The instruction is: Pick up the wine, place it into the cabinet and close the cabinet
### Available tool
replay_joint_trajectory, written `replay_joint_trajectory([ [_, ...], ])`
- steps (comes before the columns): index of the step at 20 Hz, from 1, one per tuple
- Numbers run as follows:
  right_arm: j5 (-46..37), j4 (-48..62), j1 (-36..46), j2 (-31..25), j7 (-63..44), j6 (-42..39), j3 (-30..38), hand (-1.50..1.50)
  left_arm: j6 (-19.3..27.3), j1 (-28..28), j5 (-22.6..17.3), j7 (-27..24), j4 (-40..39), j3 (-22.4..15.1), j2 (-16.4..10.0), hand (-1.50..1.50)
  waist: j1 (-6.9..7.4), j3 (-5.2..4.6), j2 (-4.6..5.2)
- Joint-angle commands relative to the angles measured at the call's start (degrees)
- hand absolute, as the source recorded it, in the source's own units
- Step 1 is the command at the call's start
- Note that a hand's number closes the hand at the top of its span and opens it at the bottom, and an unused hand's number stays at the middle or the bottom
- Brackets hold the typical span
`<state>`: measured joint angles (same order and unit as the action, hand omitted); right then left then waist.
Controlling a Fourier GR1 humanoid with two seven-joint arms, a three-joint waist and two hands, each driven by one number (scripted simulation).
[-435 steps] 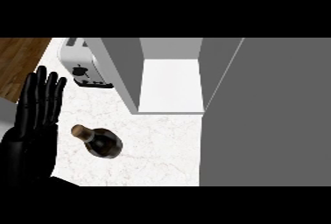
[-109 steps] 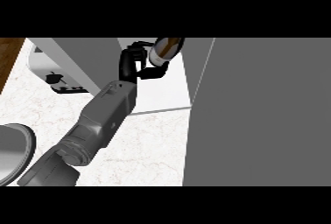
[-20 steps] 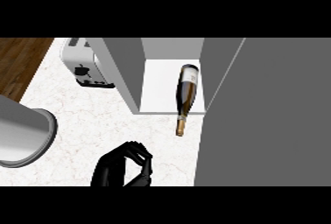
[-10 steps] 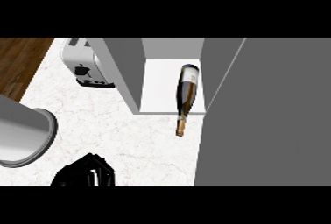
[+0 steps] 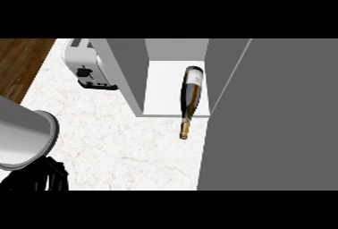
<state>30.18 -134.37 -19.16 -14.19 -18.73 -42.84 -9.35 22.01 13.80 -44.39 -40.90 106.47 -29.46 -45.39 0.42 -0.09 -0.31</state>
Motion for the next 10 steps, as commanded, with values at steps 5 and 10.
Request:
replay_joint_trajectory([
  [5,-11.8,-10.5,2.9,4.1,-4.8,-0.2,-15.8,1.50,-9.5,6.4,-5.9,-3.2,-2.3,9.5,-6.5,1.50,0.28,-0.16,-0.82],
  [10,-18.9,-9.5,8.7,10.8,-10.7,5.8,-26.7,1.50,-10.7,7.2,-6.8,-2.1,-1.1,10.8,-7.6,1.50,-0.22,-0.22,-0.78],
])
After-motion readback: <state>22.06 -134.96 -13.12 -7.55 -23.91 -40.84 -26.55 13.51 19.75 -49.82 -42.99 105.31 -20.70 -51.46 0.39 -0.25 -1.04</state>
